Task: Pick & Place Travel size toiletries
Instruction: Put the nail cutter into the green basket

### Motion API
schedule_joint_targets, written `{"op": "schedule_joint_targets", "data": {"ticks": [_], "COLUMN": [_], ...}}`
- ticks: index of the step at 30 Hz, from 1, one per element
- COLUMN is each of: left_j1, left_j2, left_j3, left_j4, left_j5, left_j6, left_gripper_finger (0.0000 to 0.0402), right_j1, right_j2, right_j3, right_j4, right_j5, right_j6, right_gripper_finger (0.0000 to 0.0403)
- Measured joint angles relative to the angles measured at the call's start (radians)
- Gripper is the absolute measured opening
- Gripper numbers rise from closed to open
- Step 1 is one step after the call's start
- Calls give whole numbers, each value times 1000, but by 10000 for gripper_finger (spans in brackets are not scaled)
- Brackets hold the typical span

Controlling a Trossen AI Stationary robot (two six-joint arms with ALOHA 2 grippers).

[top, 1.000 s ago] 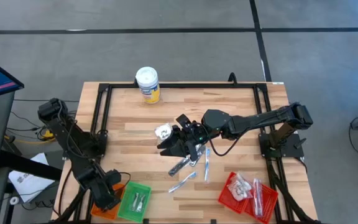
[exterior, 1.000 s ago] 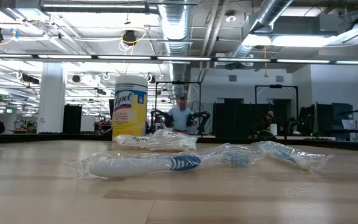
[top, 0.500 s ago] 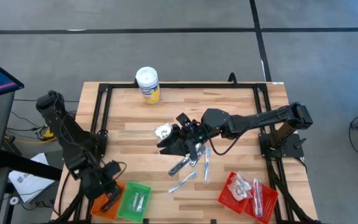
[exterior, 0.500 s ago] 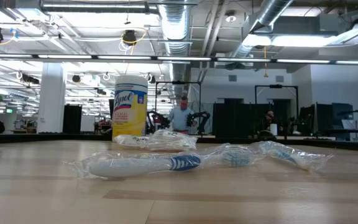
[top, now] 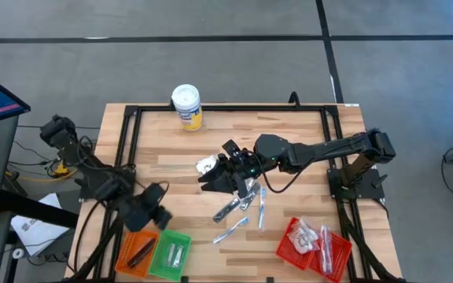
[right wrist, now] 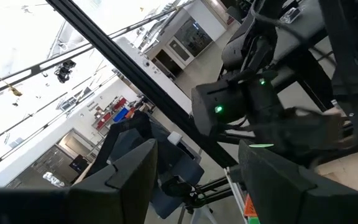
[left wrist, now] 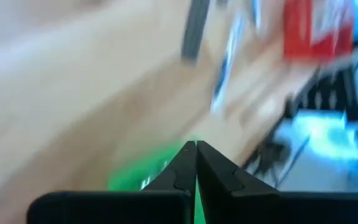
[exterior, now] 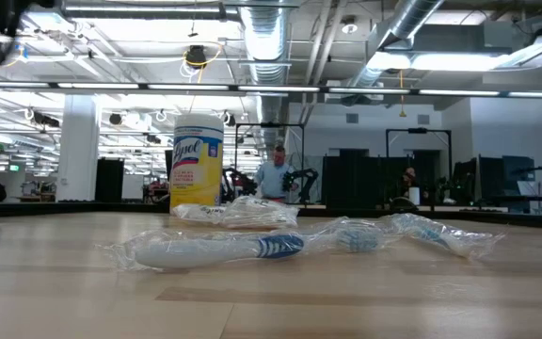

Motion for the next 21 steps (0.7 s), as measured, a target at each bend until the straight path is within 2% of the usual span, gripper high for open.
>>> {"op": "schedule_joint_targets", "data": {"ticks": [3,9,17,21], "left_j1": [78,242,429,515], "left_j2": [0,1,2,9], "left_j3": [0,0,0,0], "left_j4": [28,95,159,225], "left_j5": [-44,-40,46,118], "left_j6": [48,164,311,380], "left_gripper_finger": [3,3,3,3], "right_j1": [0,0,-4,-12], "right_j2": [0,0,0,0], "right_j3": [0,0,0,0], "right_j4": [-4,-26,-28,-79], "right_j5": [0,-29,-184,-207], "right_j6": [-1,-1,-16,10], "right_gripper_finger": [219,219,219,219]}}
